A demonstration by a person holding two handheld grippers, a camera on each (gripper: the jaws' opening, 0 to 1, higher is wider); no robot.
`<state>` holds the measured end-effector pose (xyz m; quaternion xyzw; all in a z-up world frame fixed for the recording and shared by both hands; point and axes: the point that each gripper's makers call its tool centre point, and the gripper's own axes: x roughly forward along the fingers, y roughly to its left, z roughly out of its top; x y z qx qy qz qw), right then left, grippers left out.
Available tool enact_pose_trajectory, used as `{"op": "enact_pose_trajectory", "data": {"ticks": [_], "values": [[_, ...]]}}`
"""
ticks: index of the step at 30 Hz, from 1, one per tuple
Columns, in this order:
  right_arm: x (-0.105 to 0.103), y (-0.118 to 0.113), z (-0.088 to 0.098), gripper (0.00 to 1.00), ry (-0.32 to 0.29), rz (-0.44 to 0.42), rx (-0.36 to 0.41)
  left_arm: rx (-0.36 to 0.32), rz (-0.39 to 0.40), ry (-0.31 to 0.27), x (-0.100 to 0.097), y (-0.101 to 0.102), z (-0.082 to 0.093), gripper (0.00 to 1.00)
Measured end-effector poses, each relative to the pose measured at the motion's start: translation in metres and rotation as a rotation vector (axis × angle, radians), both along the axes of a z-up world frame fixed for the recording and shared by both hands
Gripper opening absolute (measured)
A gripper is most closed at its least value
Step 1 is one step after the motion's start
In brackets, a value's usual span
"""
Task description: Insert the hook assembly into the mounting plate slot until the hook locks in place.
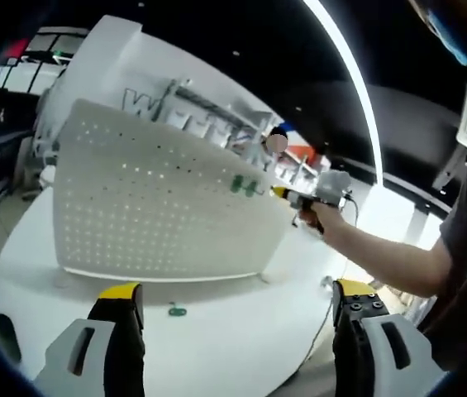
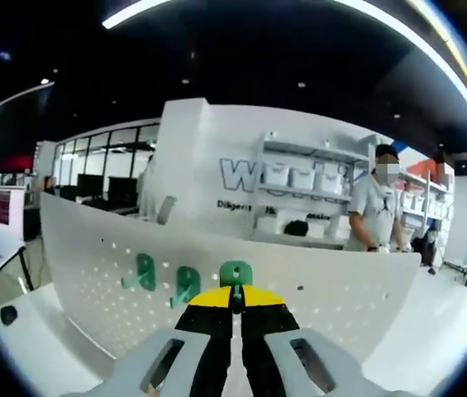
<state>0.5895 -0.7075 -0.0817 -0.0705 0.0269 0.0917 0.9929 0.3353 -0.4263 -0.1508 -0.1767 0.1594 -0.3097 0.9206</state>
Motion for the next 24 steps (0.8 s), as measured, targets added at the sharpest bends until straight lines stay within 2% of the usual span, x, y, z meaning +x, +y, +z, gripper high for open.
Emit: {"op": "enact_pose_trajectory", "data": {"ticks": [16,24], "values": [[0.018,-0.007,-0.007,0.00,-0.017,-0.024,0.040,0.000,-0.003,0.020,0.003,-0.001,-0.006,0.97],[0.019,-0.012,-0.014,0.00,-0.017,-0.035,0.052,-0.005,0.016,0.021,0.006,0.005,-0.005,0.97]]}}
